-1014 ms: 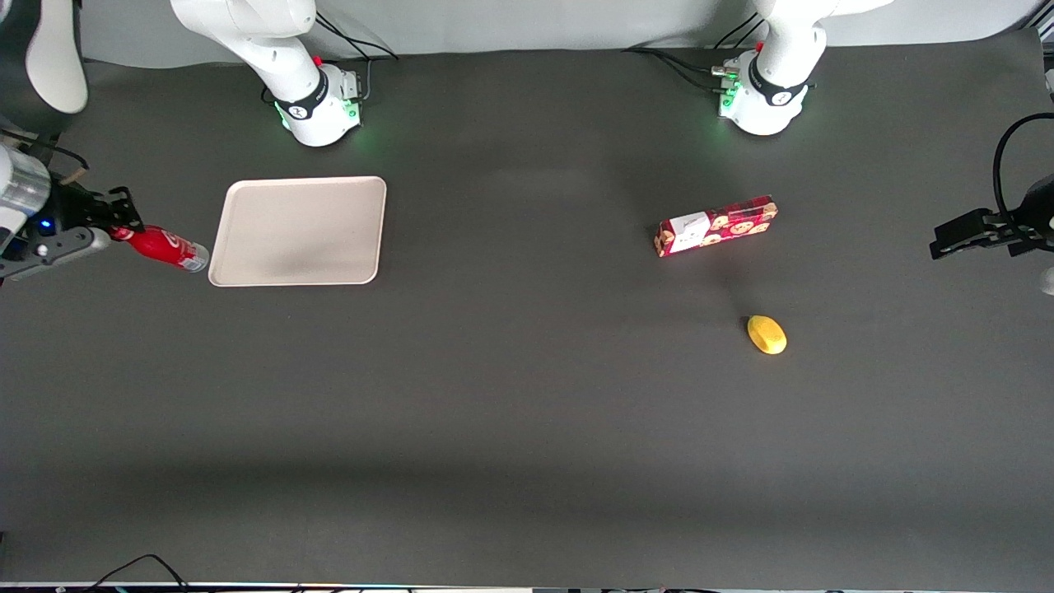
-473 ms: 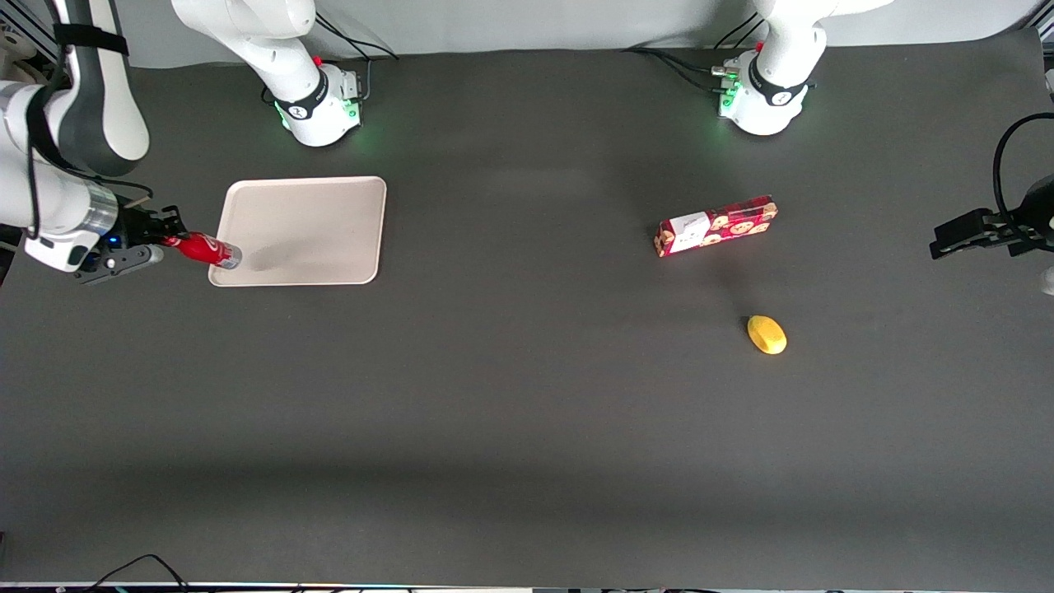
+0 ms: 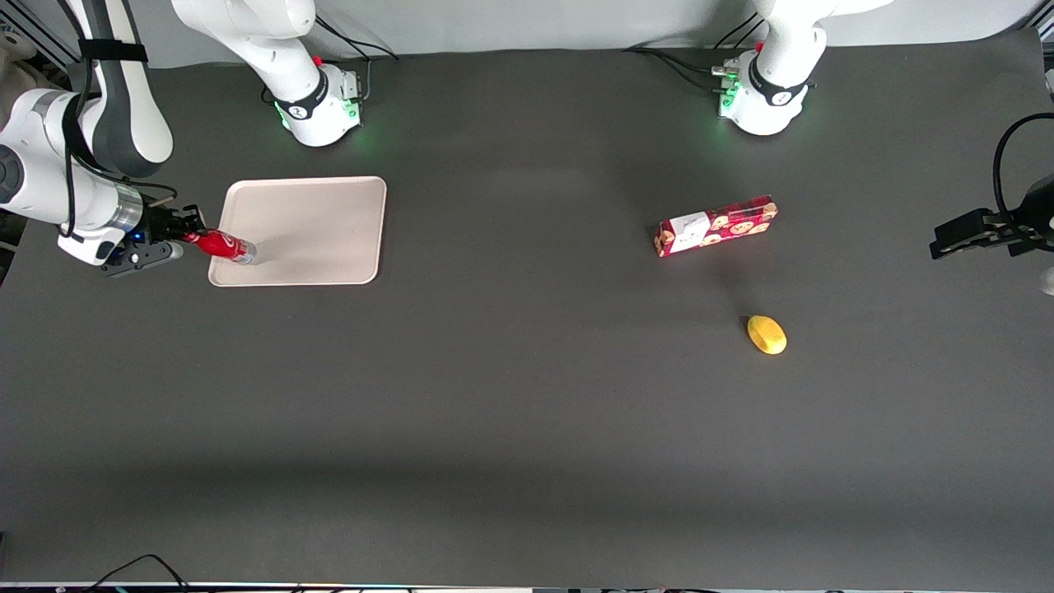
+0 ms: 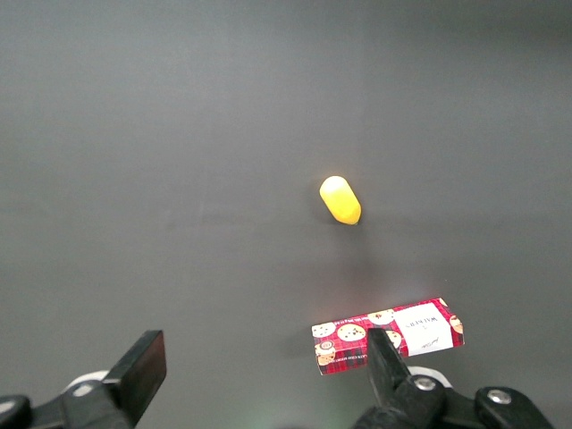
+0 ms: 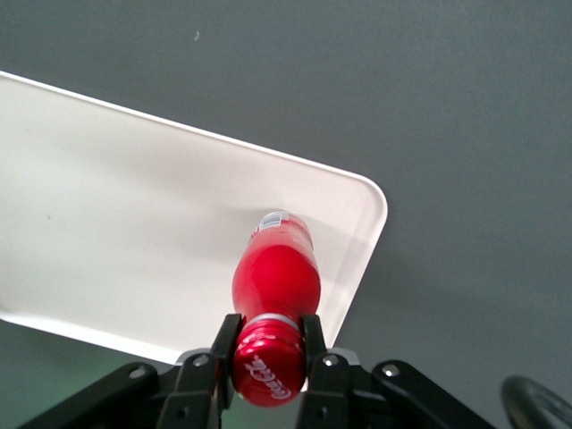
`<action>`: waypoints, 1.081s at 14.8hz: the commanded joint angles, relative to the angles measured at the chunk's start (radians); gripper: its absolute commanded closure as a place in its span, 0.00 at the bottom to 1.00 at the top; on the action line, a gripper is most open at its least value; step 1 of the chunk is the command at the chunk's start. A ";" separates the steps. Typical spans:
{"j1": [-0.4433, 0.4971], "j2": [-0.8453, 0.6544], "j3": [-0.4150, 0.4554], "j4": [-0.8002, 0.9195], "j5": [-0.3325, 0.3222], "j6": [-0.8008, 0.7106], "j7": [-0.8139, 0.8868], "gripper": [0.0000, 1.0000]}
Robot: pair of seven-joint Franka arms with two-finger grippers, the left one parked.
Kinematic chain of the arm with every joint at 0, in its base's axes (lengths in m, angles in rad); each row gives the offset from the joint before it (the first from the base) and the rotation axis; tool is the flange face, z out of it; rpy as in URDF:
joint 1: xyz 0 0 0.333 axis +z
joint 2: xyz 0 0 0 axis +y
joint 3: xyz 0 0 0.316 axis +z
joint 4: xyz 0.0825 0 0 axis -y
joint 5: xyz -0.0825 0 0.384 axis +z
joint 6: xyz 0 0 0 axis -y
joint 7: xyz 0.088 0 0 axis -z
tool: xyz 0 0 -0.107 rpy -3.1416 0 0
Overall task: Place coke bottle on tray
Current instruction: 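Lower the bottle onto the white tray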
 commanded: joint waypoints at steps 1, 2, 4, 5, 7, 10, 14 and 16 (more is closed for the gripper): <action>-0.012 -0.041 -0.007 -0.053 -0.019 0.045 0.030 1.00; -0.016 -0.041 -0.007 -0.054 -0.019 0.048 0.030 1.00; -0.018 -0.040 -0.007 -0.054 -0.019 0.050 0.030 0.94; -0.018 -0.040 -0.007 -0.056 -0.019 0.050 0.030 0.85; -0.024 -0.040 -0.007 -0.056 -0.019 0.050 0.030 0.54; -0.024 -0.040 -0.019 -0.054 -0.019 0.050 0.030 0.28; -0.024 -0.043 -0.020 -0.048 -0.019 0.042 0.031 0.03; -0.021 -0.076 -0.020 -0.038 -0.016 0.036 0.033 0.00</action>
